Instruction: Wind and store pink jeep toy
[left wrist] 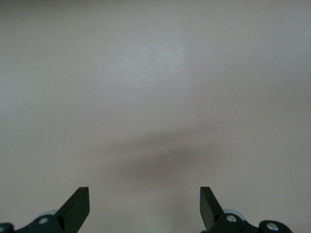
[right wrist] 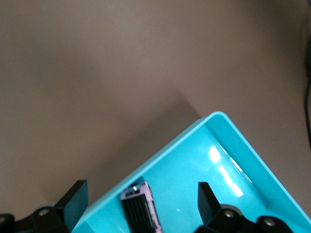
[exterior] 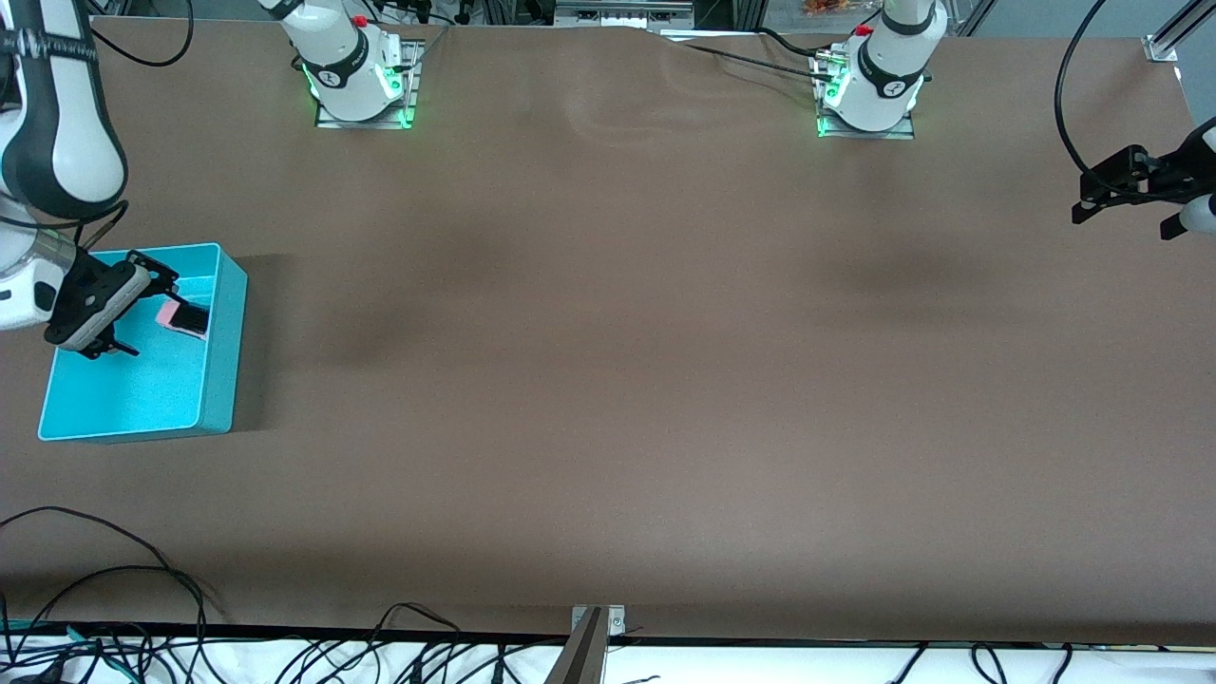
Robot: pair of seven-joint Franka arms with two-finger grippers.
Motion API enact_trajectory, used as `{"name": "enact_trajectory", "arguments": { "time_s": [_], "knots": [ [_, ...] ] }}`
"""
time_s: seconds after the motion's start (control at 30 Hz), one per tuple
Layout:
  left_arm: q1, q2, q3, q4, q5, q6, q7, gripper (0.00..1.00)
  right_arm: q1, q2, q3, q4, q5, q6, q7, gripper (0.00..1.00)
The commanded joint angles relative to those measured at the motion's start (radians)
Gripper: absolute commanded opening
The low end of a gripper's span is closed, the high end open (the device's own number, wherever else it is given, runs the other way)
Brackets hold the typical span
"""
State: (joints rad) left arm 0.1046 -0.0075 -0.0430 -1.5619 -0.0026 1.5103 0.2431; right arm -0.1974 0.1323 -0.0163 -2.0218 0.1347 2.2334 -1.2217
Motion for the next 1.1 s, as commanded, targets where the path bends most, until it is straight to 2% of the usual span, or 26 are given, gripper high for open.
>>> {"name": "enact_trajectory", "arguments": {
  "time_s": [0.0,0.1,0.4,0.77,1.07],
  "knots": [
    [0.004,0.009,-0.003,0.031,-0.014,-0.025,-0.010,1.00,-0.007,-0.074,0.064,0.001,-0.001,-0.064,0.269,1.00],
    [0.004,0.009,-0.003,0.030,-0.014,-0.027,-0.010,1.00,0.009,-0.092,0.088,0.043,-0.007,-0.151,0.422,1.00],
    [0.004,0.009,-0.003,0.030,-0.014,-0.025,-0.010,1.00,0.072,-0.094,0.088,0.225,-0.101,-0.386,0.829,1.00],
    [0.004,0.009,-0.003,0.031,-0.014,-0.045,-0.011,1.00,0.144,-0.083,0.084,0.413,-0.177,-0.624,1.200,1.00],
    [0.004,0.009,-0.005,0.031,-0.014,-0.050,-0.010,1.00,0.153,-0.083,0.085,0.455,-0.184,-0.708,1.251,1.00]
  ]
}}
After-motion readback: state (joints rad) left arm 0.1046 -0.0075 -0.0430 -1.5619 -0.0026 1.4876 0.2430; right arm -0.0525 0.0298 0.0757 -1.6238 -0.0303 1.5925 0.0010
